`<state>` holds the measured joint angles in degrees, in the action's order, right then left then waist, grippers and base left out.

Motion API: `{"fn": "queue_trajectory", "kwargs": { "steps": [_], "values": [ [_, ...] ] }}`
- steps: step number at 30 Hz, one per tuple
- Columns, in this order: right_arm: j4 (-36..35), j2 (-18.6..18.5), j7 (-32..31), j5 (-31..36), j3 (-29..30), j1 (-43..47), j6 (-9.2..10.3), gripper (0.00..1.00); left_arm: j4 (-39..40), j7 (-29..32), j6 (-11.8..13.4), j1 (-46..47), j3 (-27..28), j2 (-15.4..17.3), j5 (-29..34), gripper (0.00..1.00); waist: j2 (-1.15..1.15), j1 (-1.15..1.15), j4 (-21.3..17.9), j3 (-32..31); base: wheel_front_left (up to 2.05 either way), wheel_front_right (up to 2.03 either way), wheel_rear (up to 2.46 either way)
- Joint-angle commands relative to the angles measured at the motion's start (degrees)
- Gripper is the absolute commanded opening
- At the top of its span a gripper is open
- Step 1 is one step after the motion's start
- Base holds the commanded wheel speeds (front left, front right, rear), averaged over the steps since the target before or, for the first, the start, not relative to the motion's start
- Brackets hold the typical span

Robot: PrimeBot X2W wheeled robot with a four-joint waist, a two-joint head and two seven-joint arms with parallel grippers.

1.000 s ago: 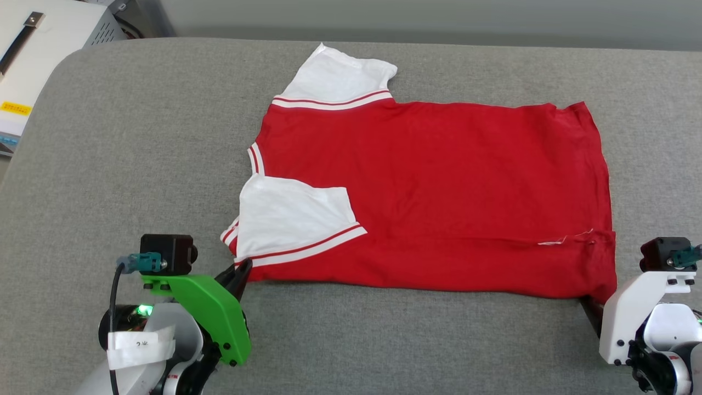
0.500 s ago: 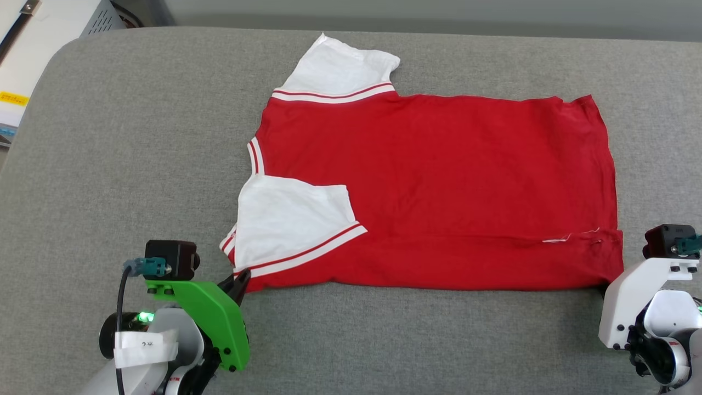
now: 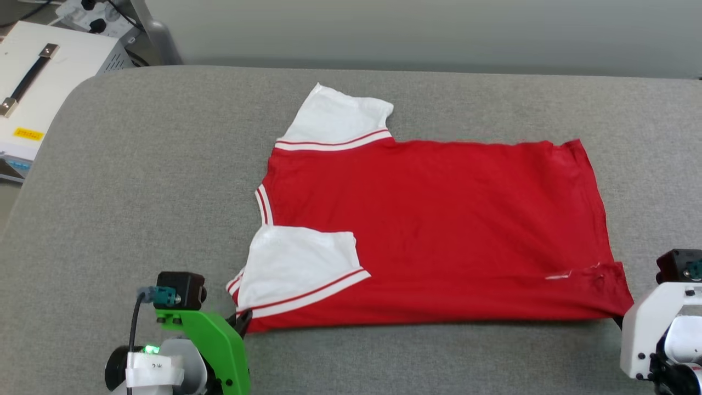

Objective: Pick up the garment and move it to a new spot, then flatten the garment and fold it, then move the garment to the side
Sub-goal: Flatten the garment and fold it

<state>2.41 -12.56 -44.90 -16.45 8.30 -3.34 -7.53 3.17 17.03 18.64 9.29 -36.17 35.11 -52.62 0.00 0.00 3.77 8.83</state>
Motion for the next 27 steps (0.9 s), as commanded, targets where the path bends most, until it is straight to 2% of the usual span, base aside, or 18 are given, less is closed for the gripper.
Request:
{"fn": "queue_trajectory", "kwargs": {
  "steps": [1, 6, 10, 14, 19, 24, 25, 27],
  "values": [
    [-0.7, -1.0, -0.7, -0.5, 0.2, 1.6, 0.04, 0.00, -0.6, 0.2, -0.1, -1.4, -0.2, 0.0, -0.6, 0.00, 0.00, 0.00, -0.2, -1.6, 0.00, 0.00, 0.00],
    [-4.6, -2.2, -4.7, -2.7, 0.5, 6.5, 0.04, 0.00, -1.6, 0.9, -0.2, -4.3, -1.4, -0.4, -1.7, 0.00, 0.00, 0.00, -0.3, -2.9, 0.00, 0.00, 0.00],
    [-8.1, -3.6, -6.1, -2.0, 1.4, 10.2, 0.04, 0.00, -2.5, 0.9, -0.3, -5.8, -2.5, -0.5, -1.6, 0.00, 0.00, 0.00, -0.3, -3.1, 0.00, 0.00, 0.00],
    [-9.5, -2.6, -7.4, -2.8, 2.2, 12.3, 0.04, 0.00, -4.0, 0.7, -0.8, -6.0, -3.1, -1.6, -2.0, 0.00, 0.00, 0.00, -0.4, -2.6, 0.00, 0.00, 0.00],
    [-7.8, -1.0, -6.0, -2.4, 0.4, 12.3, 0.04, 0.00, -7.4, -0.1, -1.5, -4.3, -3.8, -2.3, -0.7, 0.00, 0.00, 0.00, -0.7, -1.8, 0.00, 0.00, 0.00],
    [-5.4, -1.1, -3.6, -1.3, -0.2, 11.1, 0.04, 0.00, -9.3, -0.4, -2.2, -3.3, -4.4, -2.9, -0.1, 0.00, 0.00, 0.00, -0.7, -1.6, 0.00, 0.00, 0.00],
    [-5.1, -1.1, -3.1, -1.3, 0.0, 10.9, 0.04, 0.00, -9.6, -0.6, -2.3, -3.1, -4.4, -3.0, 0.0, 0.02, 0.00, 0.00, -0.7, -1.7, 0.00, 0.00, 0.00],
    [-4.6, -1.0, -2.4, -1.4, 0.0, 10.4, 0.04, 0.00, -10.3, -0.9, -2.5, -2.9, -4.6, -3.2, 0.3, 0.25, 0.00, 0.00, -0.6, -1.8, 0.00, 0.00, 0.00]
  ]
}}
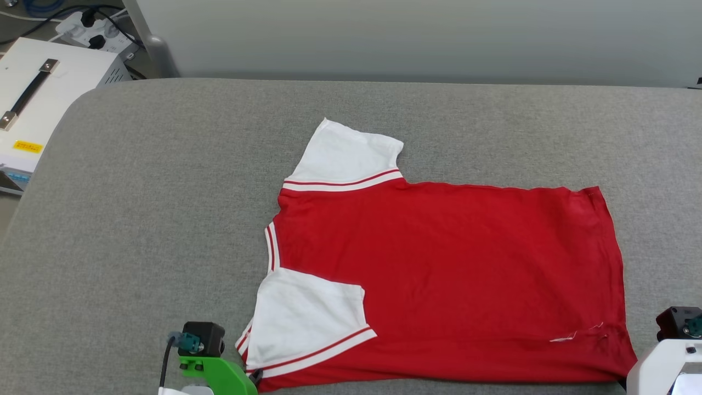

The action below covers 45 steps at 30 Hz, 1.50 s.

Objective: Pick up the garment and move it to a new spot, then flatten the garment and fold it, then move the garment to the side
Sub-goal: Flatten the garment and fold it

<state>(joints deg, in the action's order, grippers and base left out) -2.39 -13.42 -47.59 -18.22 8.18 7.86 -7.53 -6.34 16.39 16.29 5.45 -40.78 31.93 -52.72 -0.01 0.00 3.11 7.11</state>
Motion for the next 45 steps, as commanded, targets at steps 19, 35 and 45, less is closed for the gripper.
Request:
{"fn": "queue_trajectory", "kwargs": {
  "steps": [19, 35, 45],
  "values": [
    [-6.5, -2.2, 29.7, 1.6, -1.5, -5.8, 0.04, 1.00, 2.1, -29.5, -3.3, 7.0, 5.2, -2.9, 12.2, 1.00, 0.01, 0.00, -0.2, -4.5, 0.00, 0.00, 0.00],
    [-6.6, 3.7, 52.3, 3.6, -4.8, -3.4, 0.04, 1.00, 7.5, -31.4, -11.7, -0.6, 21.3, -14.3, 27.1, 1.00, 0.01, 0.00, -1.6, -3.3, 0.00, 0.00, 0.00],
    [-4.8, 4.8, 54.6, 3.8, -6.7, -6.4, 0.04, 1.00, -0.1, -30.1, -17.9, 5.8, 22.9, -14.5, 30.5, 1.00, 0.01, 0.00, -5.2, 2.2, 0.00, 0.00, 0.00]
  ]
}}
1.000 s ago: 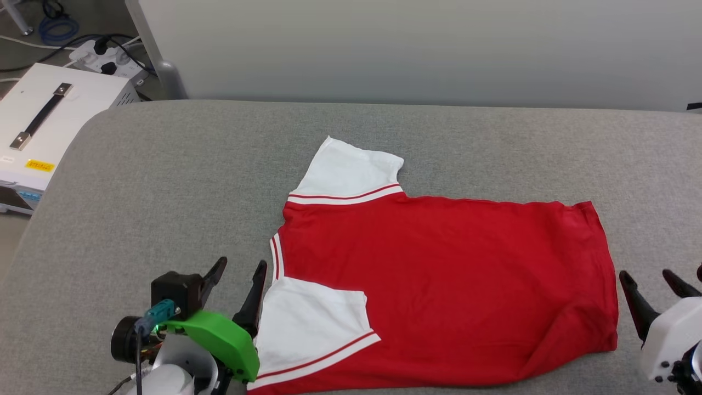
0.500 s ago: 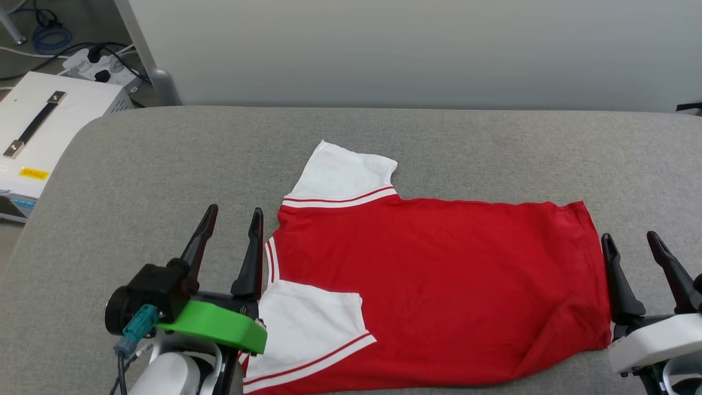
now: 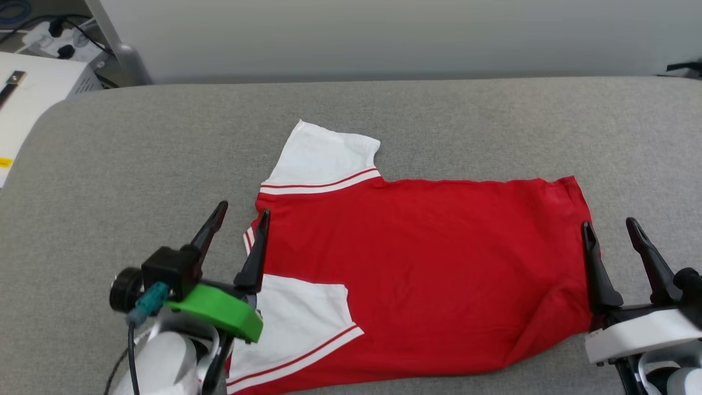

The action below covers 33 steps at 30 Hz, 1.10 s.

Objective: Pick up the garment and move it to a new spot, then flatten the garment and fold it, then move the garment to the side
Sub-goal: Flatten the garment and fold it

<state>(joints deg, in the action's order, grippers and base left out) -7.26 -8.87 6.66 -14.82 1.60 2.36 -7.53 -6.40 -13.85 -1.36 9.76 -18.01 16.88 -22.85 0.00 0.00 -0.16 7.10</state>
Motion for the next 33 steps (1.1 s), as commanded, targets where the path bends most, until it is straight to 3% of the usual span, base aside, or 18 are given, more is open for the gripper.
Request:
{"fn": "queue_trajectory", "kwargs": {
  "steps": [1, 11, 22, 27, 33],
  "values": [
    [0.0, 0.3, 0.3, 0.4, -0.3, -1.4, 0.04, 1.00, -0.9, 1.1, -0.9, 3.3, -0.1, 1.2, 0.9, 1.00, 0.00, 0.00, -2.5, 3.0, 0.00, 0.00, 0.00],
    [-0.1, 1.4, 1.1, 0.6, -2.5, -5.0, 0.04, 1.00, -7.5, 19.2, -5.6, 25.0, -3.8, 8.8, -0.5, 1.00, 0.00, 0.00, -8.4, 11.0, 0.00, 0.00, 0.00],
    [1.3, 2.9, 3.3, 0.3, -5.9, -8.8, 0.04, 1.00, -18.4, 43.9, -6.1, 46.9, -16.8, 17.6, -12.6, 1.00, 0.00, 0.00, -14.6, 18.1, 0.00, 0.00, 0.00],
    [1.8, 3.3, 4.0, 0.1, -6.8, -9.8, 0.04, 1.00, -23.0, 50.9, -6.1, 52.0, -20.3, 19.8, -16.2, 1.00, 0.00, 0.00, -16.3, 20.2, 0.00, 0.00, 0.00],
    [2.0, 3.4, 4.6, -0.2, -7.8, -11.0, 0.04, 1.00, -29.8, 53.8, -6.0, 56.0, -20.5, 20.3, -18.8, 1.00, 0.00, 0.00, -17.8, 22.6, 0.00, 0.00, 0.00]
  ]
}}
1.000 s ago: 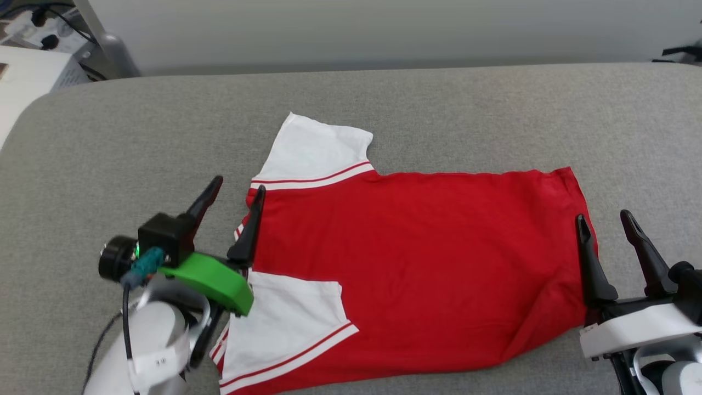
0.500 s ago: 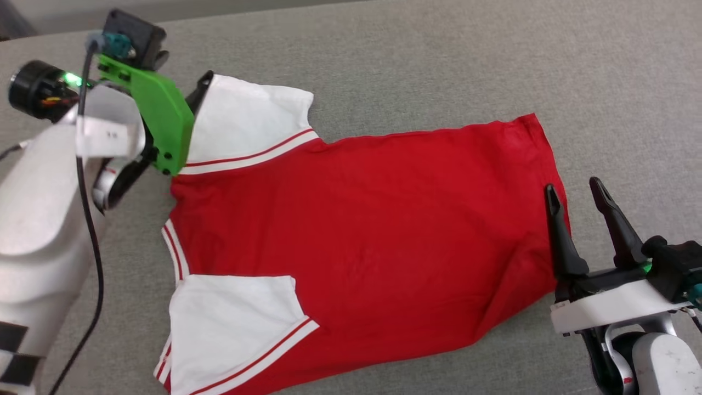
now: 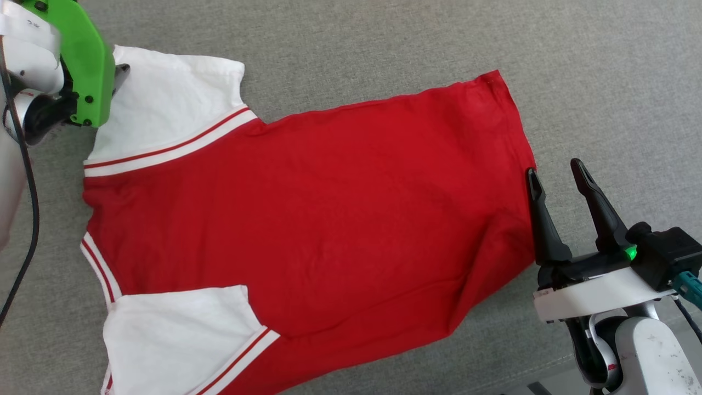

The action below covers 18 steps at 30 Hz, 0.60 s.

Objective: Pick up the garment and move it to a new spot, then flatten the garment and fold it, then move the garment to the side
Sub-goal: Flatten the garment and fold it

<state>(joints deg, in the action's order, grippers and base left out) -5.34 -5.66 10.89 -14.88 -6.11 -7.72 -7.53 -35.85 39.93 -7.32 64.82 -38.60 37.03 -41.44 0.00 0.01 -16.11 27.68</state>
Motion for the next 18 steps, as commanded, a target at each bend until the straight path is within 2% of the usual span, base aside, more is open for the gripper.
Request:
{"fn": "queue_trajectory", "kwargs": {
  "steps": [1, 7, 8, 9, 10, 14, 18],
  "values": [
    [0.1, 0.1, 0.5, -0.2, -0.3, -1.2, 0.04, 1.00, -1.5, 0.1, 0.0, 1.4, 0.2, 0.1, -0.4, 1.00, 0.00, -0.01, -2.1, 2.4, 0.00, 0.00, 0.00],
    [0.2, -0.1, 0.8, -0.3, -0.5, -1.8, 0.04, 1.00, -7.3, 1.6, -0.1, 1.5, 1.0, -1.6, -3.6, 1.00, 0.00, -0.01, -2.5, 3.4, 0.00, 0.00, 0.00],
    [0.2, -0.1, 0.8, -0.3, -0.4, -1.7, 0.04, 1.00, -7.8, 2.3, -0.1, 1.2, 1.0, -1.9, -4.3, 0.62, 0.00, -0.01, -2.4, 3.4, 0.00, 0.00, 0.00],
    [0.2, -0.1, 0.8, -0.3, -0.3, -1.7, 0.04, 1.00, -8.1, 3.0, -0.1, 0.9, 0.8, -2.2, -4.9, 0.05, 0.00, -0.01, -2.3, 3.3, 0.00, 0.00, 0.00],
    [0.3, -0.2, 0.8, -0.2, -0.2, -1.7, 0.04, 1.00, -8.2, 3.4, -0.1, 0.6, 0.6, -2.3, -5.3, 0.00, 0.00, -0.01, -2.2, 3.2, 0.00, 0.00, 0.00],
    [0.5, -0.4, 0.4, 0.1, 0.3, -1.6, 0.04, 1.00, -7.9, 2.5, -0.1, -0.7, 0.5, -2.9, -7.0, 0.00, 0.00, -0.01, -1.3, 2.0, 0.00, 0.00, 0.00],
    [0.6, -1.2, -0.6, 0.4, 1.1, -1.4, 0.04, 1.00, -7.1, -2.0, -0.1, -1.6, 1.2, -3.5, -7.7, 0.00, 0.00, -0.01, 0.2, -0.5, 0.00, 0.00, 0.00]
  ]
}}
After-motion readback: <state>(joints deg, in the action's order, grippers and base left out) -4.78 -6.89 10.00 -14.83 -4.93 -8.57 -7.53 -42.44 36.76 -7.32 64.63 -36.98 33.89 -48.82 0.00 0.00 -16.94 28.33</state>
